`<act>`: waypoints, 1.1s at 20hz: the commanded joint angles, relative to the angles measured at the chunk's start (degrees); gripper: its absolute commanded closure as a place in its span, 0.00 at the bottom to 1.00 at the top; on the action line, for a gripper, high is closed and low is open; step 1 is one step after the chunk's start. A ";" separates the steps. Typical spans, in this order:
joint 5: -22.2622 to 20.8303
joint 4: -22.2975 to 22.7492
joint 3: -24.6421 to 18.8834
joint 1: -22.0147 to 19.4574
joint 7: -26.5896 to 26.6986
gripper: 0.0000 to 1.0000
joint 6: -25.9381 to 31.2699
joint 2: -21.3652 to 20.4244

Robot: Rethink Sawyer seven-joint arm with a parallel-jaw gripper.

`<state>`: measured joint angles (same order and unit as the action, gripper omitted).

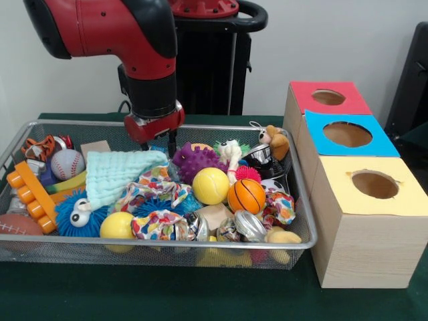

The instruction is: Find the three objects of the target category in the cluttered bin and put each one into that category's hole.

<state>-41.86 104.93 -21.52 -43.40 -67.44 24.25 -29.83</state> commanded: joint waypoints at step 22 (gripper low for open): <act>5.68 0.61 8.51 9.74 -12.99 0.00 -8.41 6.23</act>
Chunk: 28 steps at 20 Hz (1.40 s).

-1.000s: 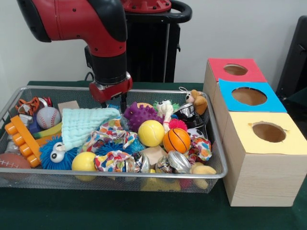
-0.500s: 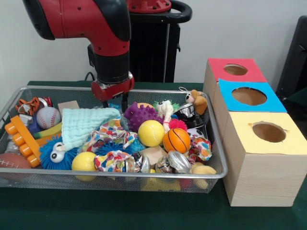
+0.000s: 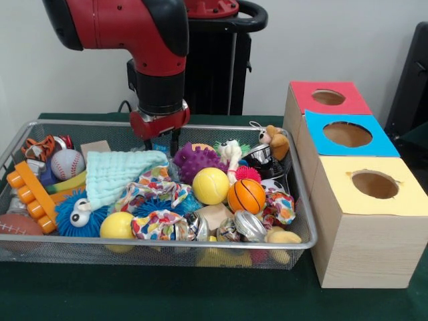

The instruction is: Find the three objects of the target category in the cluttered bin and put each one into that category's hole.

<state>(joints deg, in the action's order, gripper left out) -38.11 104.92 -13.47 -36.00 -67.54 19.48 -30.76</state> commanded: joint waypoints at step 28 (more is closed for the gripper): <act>8.89 3.55 -0.67 2.13 -9.82 0.00 1.18 0.85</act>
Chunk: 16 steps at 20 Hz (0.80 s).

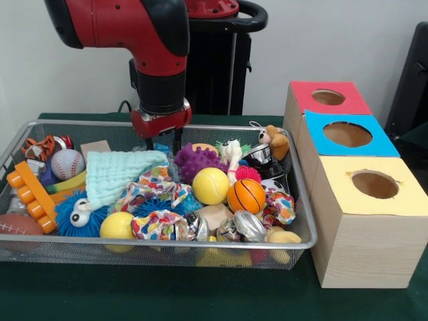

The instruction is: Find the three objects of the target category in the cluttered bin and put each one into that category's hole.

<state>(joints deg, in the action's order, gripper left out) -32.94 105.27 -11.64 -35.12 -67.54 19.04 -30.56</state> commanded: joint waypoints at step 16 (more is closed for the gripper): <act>6.49 3.60 -2.39 2.29 -9.20 0.00 3.91 -2.36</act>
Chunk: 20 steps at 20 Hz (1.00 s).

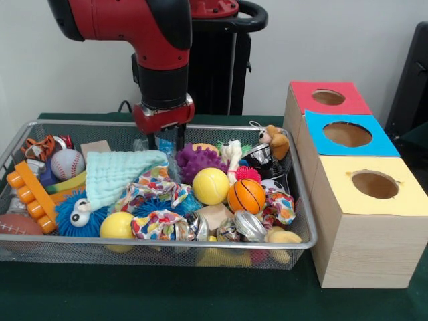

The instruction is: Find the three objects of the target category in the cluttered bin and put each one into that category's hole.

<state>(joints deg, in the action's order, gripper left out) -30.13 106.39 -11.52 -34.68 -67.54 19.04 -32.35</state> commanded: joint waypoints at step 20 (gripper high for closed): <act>6.25 2.85 -1.38 4.88 -10.09 0.00 1.63 -0.63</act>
<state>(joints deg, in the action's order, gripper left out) -26.52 108.60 -11.22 -30.95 -67.54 19.05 -34.35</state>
